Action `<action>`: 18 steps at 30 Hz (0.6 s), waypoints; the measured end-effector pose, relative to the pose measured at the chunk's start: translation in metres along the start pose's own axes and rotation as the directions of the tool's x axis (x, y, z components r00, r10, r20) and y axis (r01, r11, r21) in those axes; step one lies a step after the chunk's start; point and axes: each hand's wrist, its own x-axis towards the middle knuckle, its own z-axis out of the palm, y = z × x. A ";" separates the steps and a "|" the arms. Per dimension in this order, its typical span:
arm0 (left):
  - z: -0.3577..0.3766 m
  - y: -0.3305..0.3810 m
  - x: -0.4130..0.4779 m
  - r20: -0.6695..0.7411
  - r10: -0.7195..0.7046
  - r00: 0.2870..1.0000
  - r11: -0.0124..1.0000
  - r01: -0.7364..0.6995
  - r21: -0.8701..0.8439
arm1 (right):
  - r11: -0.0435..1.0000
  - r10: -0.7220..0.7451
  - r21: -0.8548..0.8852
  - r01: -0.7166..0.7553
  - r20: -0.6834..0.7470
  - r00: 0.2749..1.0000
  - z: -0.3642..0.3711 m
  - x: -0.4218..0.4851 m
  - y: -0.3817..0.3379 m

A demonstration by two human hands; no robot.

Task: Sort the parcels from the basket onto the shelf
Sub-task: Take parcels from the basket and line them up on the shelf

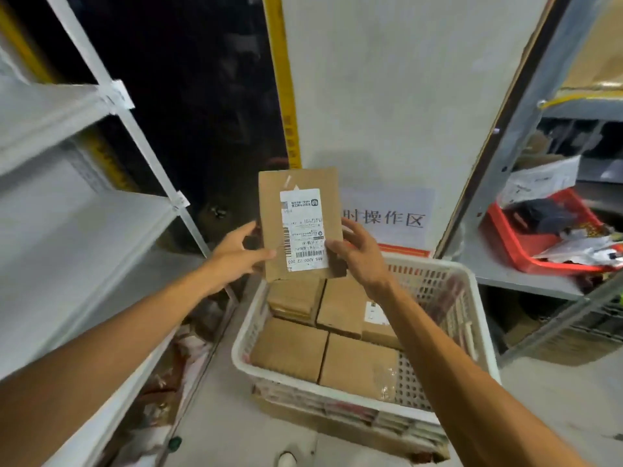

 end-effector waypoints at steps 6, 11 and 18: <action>-0.110 0.033 -0.052 -0.234 0.159 0.959 0.980 -0.182 -0.081 | 0.971 -0.232 -0.004 0.237 0.190 0.954 0.097 0.032 -0.066; -0.189 0.042 -0.098 -0.440 0.203 0.875 0.964 -0.257 -0.066 | 0.939 -0.337 0.043 0.342 0.316 0.887 0.189 0.050 -0.115; -0.289 0.043 -0.133 -0.617 0.286 0.733 0.930 -0.368 -0.007 | 0.901 -0.429 0.137 0.411 0.415 0.802 0.309 0.069 -0.156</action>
